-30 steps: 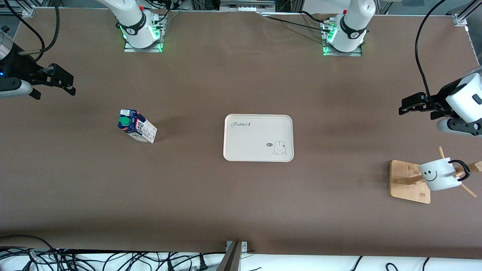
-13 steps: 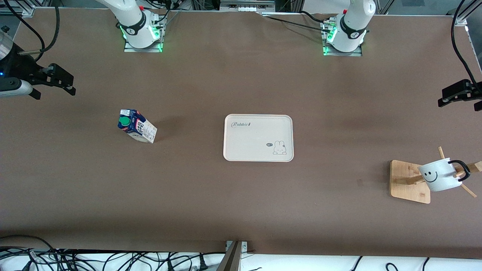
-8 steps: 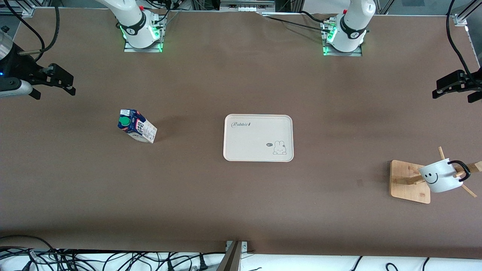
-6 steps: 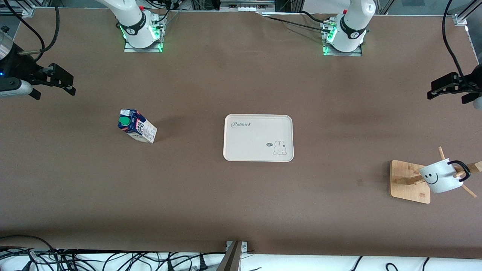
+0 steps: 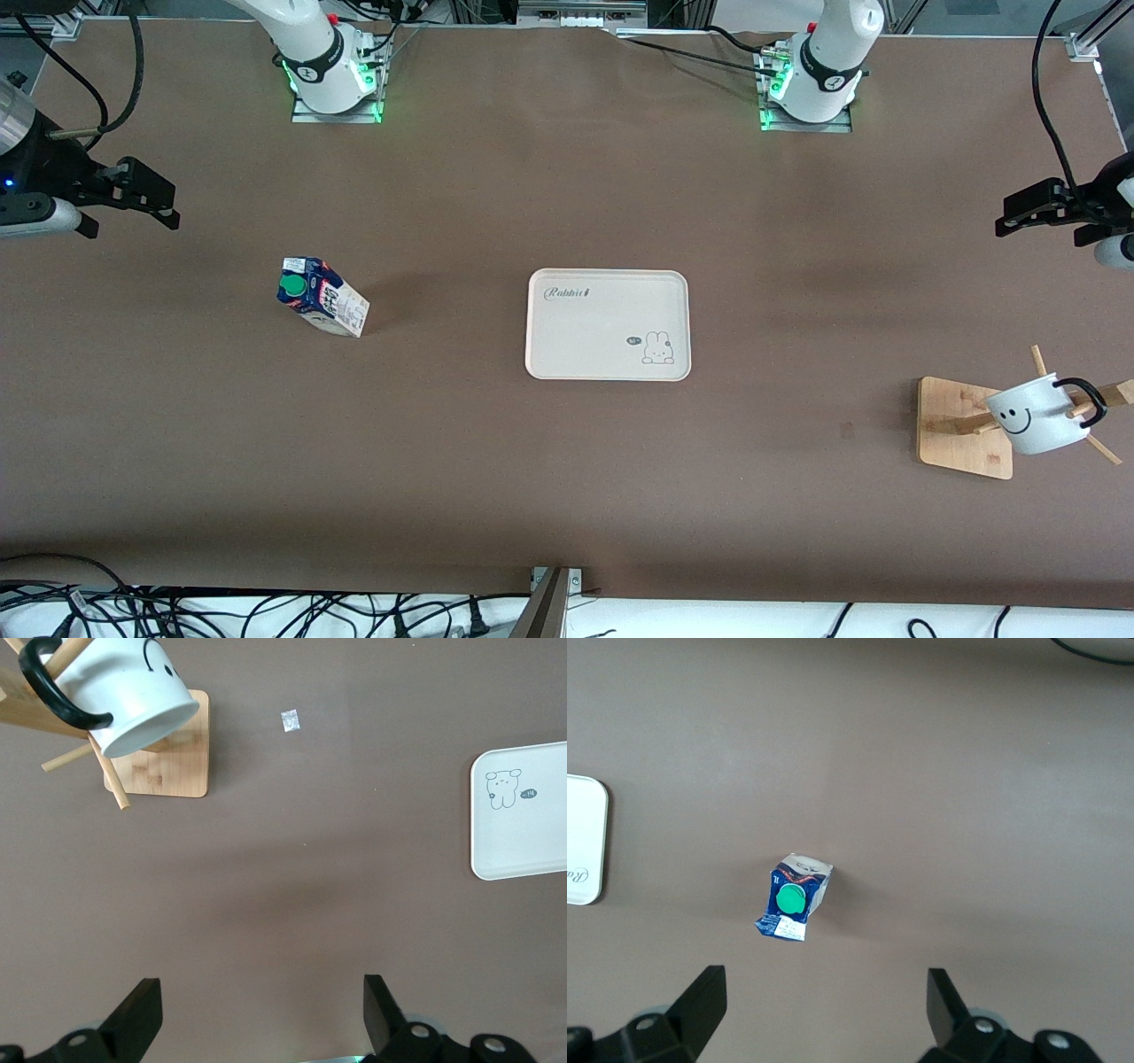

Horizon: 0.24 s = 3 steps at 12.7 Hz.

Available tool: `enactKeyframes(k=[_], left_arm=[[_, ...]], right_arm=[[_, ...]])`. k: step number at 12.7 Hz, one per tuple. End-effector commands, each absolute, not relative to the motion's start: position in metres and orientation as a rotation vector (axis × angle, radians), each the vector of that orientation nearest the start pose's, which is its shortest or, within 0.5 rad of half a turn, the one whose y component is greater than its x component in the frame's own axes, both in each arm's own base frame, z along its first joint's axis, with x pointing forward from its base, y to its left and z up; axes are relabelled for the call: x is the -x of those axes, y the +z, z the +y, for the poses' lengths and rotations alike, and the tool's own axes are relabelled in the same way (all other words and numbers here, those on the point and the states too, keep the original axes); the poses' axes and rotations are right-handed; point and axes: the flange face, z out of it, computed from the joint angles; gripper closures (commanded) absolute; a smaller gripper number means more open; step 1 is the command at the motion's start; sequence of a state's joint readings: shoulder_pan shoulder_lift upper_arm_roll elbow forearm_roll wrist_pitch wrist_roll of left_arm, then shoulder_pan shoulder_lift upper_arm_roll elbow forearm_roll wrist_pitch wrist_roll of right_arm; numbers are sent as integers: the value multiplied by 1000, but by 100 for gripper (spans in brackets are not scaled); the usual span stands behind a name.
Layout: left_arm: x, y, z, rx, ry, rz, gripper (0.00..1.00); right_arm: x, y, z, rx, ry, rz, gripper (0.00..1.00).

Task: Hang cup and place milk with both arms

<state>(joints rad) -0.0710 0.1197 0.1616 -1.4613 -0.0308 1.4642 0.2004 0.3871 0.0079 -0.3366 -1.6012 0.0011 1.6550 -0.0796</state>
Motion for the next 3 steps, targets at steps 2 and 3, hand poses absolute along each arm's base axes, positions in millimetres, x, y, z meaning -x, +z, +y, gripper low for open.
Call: enactKeyframes(k=[2, 3], left_arm=[[-570, 608, 47, 3140, 158, 138, 0], [-573, 611, 45, 3139, 150, 52, 0]], right_arm=[[-563, 617, 27, 3145, -61, -199, 0], [-563, 615, 27, 3147, -54, -199, 0]])
